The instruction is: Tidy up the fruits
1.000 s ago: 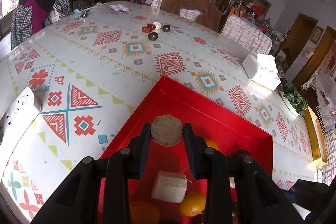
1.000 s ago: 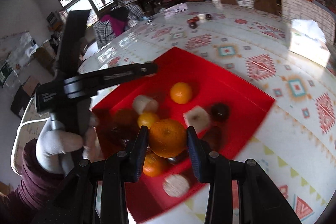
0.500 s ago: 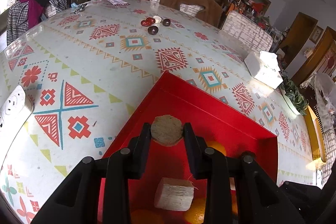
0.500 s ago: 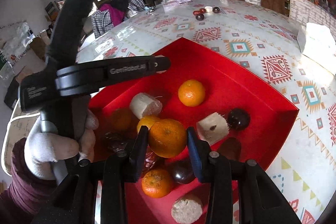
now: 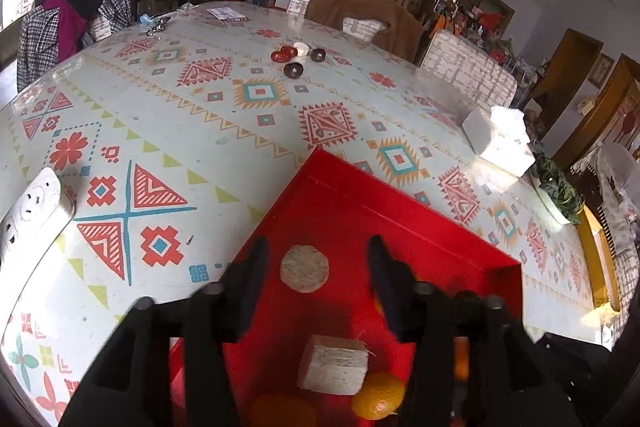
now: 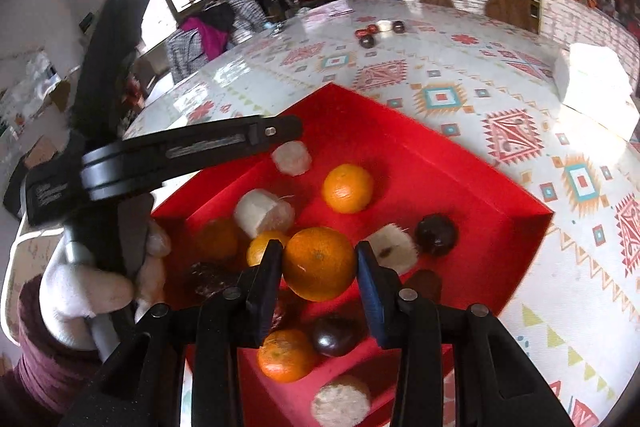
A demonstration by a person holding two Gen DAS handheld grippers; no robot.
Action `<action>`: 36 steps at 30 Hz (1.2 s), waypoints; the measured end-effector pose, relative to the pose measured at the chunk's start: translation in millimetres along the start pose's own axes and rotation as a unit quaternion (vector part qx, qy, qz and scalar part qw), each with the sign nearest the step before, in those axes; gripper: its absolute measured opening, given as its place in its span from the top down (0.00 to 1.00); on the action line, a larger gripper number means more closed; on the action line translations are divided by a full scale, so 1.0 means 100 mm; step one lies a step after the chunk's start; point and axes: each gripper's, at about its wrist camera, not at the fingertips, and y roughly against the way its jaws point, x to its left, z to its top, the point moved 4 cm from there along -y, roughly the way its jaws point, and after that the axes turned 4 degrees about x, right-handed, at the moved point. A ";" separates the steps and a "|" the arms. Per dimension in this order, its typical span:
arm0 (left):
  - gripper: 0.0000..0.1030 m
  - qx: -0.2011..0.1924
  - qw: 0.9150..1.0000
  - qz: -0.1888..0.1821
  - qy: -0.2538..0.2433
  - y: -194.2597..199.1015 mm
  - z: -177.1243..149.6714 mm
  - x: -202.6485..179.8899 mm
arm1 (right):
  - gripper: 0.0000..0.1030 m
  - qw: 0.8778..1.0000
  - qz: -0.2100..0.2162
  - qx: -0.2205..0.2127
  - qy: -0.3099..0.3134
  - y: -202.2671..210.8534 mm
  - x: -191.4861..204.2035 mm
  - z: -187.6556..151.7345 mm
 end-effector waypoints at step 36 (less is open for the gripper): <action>0.23 -0.131 0.990 0.053 -0.022 1.02 -0.39 -0.40 | 0.40 0.990 -0.004 -0.081 -0.114 0.80 -0.77 0.10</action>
